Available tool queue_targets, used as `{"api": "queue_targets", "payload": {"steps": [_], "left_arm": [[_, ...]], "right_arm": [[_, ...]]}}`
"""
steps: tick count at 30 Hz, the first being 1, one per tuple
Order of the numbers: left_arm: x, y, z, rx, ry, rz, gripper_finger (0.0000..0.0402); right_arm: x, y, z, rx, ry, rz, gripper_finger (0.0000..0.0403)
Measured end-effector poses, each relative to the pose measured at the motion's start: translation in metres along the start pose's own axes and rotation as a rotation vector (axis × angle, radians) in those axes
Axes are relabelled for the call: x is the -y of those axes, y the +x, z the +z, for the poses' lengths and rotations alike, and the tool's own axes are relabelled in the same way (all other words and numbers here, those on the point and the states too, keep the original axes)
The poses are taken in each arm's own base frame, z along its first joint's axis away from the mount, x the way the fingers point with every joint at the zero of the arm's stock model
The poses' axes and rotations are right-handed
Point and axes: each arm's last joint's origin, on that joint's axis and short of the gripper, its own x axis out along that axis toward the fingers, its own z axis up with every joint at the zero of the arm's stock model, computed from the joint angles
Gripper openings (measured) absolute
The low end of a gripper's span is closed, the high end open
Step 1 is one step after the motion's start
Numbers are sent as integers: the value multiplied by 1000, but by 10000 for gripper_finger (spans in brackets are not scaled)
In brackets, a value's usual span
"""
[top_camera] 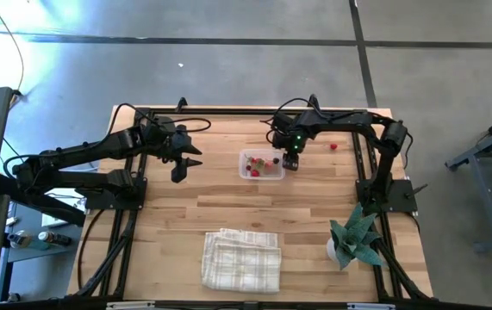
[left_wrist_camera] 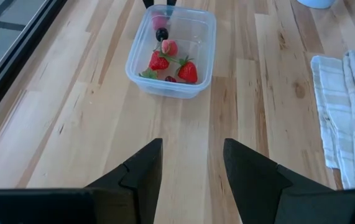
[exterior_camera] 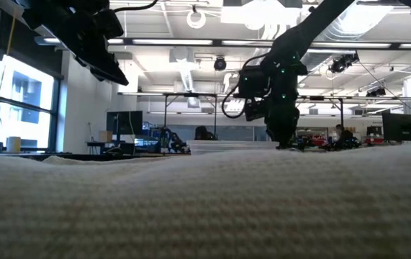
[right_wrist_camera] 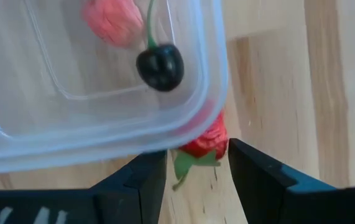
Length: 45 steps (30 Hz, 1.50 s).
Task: Pick and placing Produce into tupperware
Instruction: Put the strawberry into the transparent bin
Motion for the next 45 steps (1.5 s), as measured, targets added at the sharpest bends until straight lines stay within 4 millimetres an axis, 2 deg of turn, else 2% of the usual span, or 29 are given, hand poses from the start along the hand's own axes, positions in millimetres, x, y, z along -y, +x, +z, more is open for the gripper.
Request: {"api": "queue_targets", "payload": {"steps": [8,16,36,45], "left_arm": [[0,0,0,0,0,1,159],[0,0,0,0,0,1,159],[0,0,0,0,0,1,159],[0,0,0,0,0,1,159]], "right_arm": [[1,2,1,5,-4,-3,163],[4,20,3,-32,22,17,163],[4,21,3,-18,-7,13,162],[4,21,3,-17,-7,9,143]]}}
